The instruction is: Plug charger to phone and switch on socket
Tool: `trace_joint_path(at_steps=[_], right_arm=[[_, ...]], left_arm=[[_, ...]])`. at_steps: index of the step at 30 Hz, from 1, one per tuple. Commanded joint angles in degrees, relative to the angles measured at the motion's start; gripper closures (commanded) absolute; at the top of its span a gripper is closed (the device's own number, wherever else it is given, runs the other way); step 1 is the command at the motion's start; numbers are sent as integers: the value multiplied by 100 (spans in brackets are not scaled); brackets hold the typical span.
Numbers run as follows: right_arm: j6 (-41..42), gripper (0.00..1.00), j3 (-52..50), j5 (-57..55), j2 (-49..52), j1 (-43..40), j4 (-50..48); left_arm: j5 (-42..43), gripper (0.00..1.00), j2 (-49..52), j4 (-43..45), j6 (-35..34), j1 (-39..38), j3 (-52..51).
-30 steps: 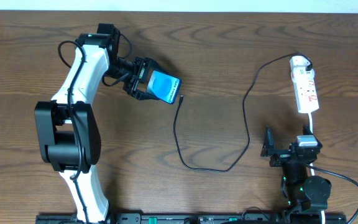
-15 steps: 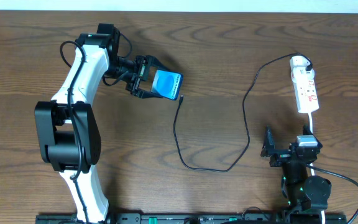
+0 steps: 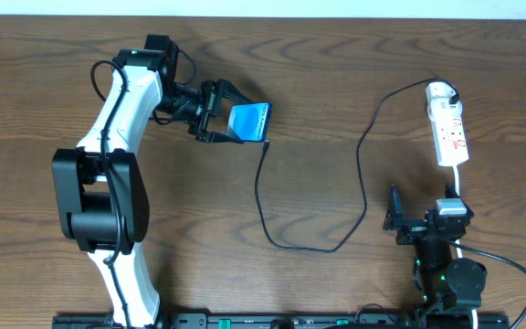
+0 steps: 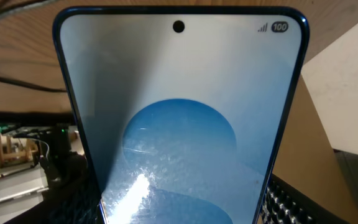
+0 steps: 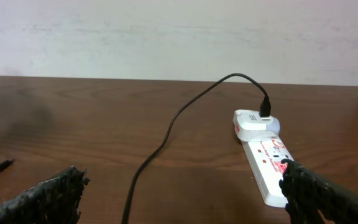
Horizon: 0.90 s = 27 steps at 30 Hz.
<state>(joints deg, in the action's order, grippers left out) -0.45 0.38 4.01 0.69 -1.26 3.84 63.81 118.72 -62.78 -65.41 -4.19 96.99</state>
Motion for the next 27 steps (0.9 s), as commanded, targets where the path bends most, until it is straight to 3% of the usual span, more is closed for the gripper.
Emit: trace_joint_path(at_steps=[1,19,27], right_arm=[[61,1,-7,-26,-35,87,26],[59,1,-7,-28,-35,87,24],[61,1,-7,-26,-35,87,22]], left_arm=[[463,39,-114,-17,-136,-20,15],[715,40,-114,-17,-131,-22,15],[437,40,-114,-7,-136,-144,15]])
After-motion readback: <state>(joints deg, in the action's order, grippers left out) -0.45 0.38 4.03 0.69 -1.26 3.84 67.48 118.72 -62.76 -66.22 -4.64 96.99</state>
